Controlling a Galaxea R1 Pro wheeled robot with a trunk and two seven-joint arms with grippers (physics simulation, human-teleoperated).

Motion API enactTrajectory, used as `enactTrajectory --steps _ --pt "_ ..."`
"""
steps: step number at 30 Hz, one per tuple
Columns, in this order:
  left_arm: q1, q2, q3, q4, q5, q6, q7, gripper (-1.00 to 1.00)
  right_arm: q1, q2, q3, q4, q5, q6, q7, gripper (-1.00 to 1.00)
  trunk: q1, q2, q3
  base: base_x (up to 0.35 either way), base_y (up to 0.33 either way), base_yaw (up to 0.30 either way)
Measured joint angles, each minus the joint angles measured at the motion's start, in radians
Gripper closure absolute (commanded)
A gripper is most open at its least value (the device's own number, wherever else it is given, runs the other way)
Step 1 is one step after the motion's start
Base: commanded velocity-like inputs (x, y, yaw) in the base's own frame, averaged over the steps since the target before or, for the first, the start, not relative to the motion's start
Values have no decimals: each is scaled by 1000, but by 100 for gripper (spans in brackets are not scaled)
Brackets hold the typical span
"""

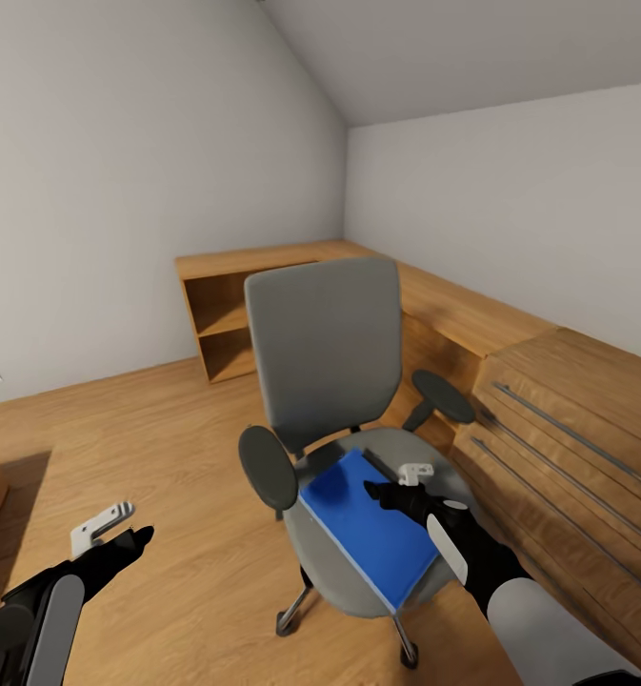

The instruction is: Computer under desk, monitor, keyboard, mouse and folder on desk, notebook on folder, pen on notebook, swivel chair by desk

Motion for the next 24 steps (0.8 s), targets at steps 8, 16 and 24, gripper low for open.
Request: enactTrajectory --steps 8,16,24 --pt "0 0 2 0 0 0 0 -100 0 0 0 -1 1 0 -1 -100 0 0 0 -215 0 0" --pt "0 0 2 0 0 0 0 -100 0 0 0 -6 0 0 -12 -100 0 0 0 -93 0 0" --pt "0 0 2 0 0 1 -1 -100 0 0 0 -6 0 0 -13 -100 -1 0 0 -15 0 0"
